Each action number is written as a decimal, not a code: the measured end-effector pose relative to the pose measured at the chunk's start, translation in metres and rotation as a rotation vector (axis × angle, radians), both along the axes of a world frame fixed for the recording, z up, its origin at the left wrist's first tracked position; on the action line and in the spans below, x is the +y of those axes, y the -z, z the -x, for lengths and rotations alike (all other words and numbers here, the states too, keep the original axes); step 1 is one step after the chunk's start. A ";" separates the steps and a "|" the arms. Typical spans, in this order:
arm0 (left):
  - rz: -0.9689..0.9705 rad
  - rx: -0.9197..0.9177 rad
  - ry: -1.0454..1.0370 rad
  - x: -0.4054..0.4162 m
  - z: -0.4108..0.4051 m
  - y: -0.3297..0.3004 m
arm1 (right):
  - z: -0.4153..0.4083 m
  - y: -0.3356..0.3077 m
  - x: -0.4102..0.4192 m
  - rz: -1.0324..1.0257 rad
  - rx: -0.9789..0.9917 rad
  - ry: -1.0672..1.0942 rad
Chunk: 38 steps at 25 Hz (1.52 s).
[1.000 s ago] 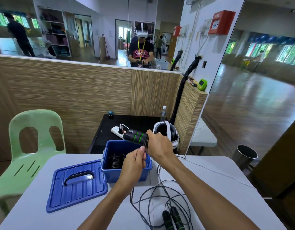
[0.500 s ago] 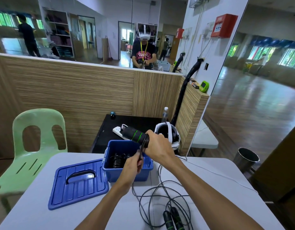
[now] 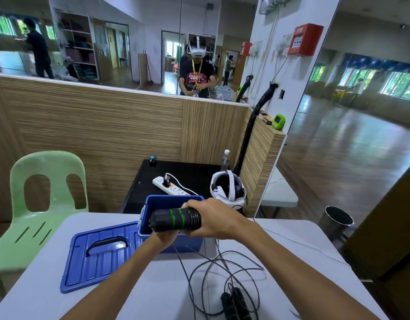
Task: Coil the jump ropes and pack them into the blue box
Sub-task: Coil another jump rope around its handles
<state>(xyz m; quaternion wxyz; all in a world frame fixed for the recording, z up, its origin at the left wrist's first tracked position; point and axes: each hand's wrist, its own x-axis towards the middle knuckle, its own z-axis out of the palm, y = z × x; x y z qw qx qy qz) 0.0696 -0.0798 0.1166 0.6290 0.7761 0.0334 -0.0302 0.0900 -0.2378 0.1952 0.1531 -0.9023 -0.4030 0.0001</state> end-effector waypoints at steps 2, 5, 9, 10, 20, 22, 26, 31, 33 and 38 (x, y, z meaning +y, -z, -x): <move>-0.121 0.073 0.059 0.008 0.001 -0.014 | 0.007 0.000 -0.009 -0.047 -0.003 -0.048; -0.269 -0.129 0.152 0.019 -0.010 -0.040 | 0.019 -0.001 -0.017 -0.066 -0.035 -0.118; -0.741 -0.418 0.255 0.034 -0.032 -0.050 | 0.028 0.014 -0.016 0.178 -0.124 -0.058; -0.913 -0.475 0.246 0.028 -0.032 -0.057 | 0.028 0.017 -0.013 0.227 -0.132 0.001; -1.083 -0.576 0.080 0.003 -0.016 -0.074 | 0.024 0.034 0.013 0.234 -0.219 0.134; -1.091 -0.683 0.099 0.002 -0.010 -0.072 | 0.016 0.035 0.013 0.246 -0.214 0.195; -1.290 -0.855 0.295 0.007 0.001 -0.061 | 0.000 0.042 0.010 0.216 -0.141 0.296; -1.299 -0.682 0.022 -0.009 0.027 -0.037 | -0.012 0.046 0.004 0.027 -0.275 0.357; -1.209 -0.495 -0.072 -0.025 0.037 -0.033 | -0.018 0.042 0.004 0.019 -0.306 0.392; -0.011 0.044 0.009 -0.038 0.036 -0.037 | -0.028 0.035 0.000 0.024 -0.427 0.405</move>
